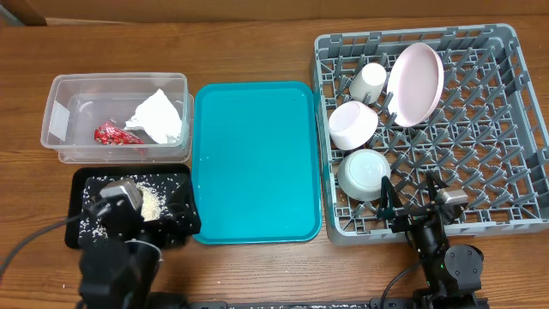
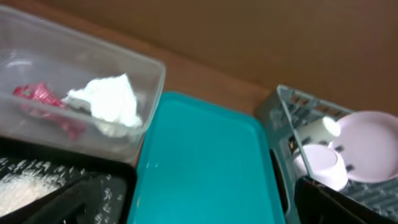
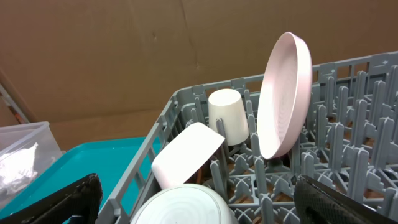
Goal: Sort waste into correct bins and load items into the dishwasher
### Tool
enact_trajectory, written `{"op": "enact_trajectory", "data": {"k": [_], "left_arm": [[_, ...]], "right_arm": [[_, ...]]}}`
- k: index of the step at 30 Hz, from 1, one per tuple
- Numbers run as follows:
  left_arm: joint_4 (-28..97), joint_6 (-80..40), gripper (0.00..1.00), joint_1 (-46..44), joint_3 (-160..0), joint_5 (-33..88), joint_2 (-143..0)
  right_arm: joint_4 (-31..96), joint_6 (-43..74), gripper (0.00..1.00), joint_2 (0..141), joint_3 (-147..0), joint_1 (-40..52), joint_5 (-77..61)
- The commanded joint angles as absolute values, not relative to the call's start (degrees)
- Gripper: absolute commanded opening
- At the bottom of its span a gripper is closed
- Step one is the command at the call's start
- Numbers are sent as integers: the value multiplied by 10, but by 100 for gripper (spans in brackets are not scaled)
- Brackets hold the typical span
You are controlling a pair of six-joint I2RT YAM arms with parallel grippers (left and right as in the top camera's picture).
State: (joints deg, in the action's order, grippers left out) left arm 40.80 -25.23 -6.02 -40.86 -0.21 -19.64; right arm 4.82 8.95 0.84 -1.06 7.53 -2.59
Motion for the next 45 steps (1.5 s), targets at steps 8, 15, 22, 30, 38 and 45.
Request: {"op": "enact_trajectory", "data": {"k": [8, 15, 22, 30, 38, 45], "left_arm": [[79, -244, 100, -7, -143, 36, -34], [-48, -244, 100, 4, -52, 38, -2], [-58, -239, 100, 4, -1, 18, -2], [46, -52, 100, 4, -3, 5, -2], [44, 43, 100, 4, -3, 7, -2], [44, 43, 100, 4, -3, 7, -2]], "right_arm": [[46, 87, 100, 2, -4, 73, -27], [46, 87, 100, 2, -4, 73, -27], [46, 87, 100, 2, -4, 73, -27], [46, 87, 100, 2, -4, 73, -27], [46, 87, 100, 2, -4, 73, -27], [46, 87, 100, 2, -4, 73, -27]]}}
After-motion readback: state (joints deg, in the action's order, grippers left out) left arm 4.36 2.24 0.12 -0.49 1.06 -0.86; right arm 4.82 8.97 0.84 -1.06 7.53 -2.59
